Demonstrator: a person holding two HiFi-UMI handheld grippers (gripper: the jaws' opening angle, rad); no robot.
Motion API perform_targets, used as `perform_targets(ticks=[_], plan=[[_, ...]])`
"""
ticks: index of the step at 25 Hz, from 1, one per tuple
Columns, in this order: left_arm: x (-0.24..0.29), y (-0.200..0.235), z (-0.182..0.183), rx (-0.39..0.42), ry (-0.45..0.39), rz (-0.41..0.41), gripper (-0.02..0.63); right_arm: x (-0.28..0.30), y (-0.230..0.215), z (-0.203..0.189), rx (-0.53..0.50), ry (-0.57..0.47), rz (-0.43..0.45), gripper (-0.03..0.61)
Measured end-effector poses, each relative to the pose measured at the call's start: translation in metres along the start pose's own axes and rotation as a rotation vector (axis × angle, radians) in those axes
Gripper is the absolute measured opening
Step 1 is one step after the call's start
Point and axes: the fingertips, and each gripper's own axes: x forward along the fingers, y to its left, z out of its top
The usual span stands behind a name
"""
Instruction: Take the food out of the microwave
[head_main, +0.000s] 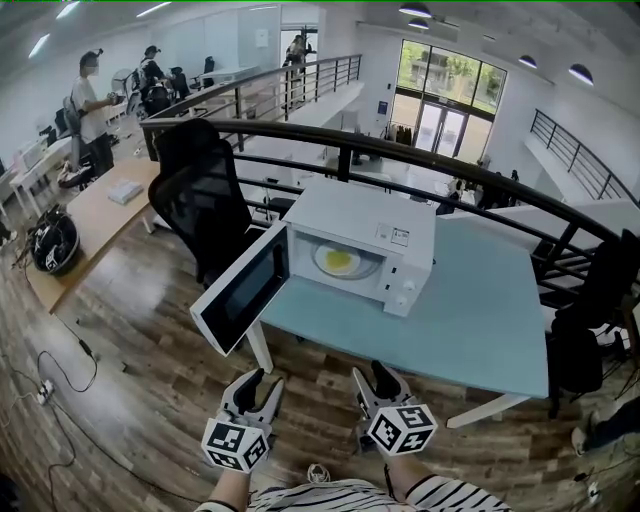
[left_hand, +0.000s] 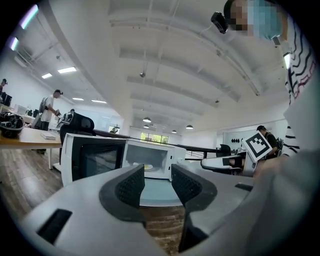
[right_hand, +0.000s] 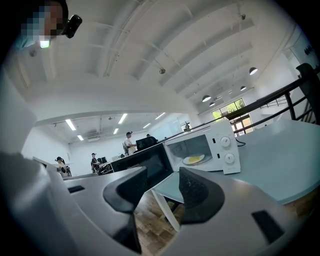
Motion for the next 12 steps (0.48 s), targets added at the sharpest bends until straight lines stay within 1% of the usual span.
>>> perform_targets(ticks=[5, 8, 12], plan=[[0.031, 0.006, -0.005, -0.014, 0.021, 0.005, 0.146, 0.022, -0.016, 0.003, 0.016, 0.011, 0.002, 0.193], [0.049, 0.01, -0.006, -0.017, 0.032, -0.012, 0.146, 0.032, -0.025, 0.005, 0.025, 0.012, -0.016, 0.193], [0.073, 0.022, 0.002, -0.017, 0.028, -0.043, 0.146, 0.048, -0.032, 0.008, 0.026, 0.007, -0.053, 0.193]])
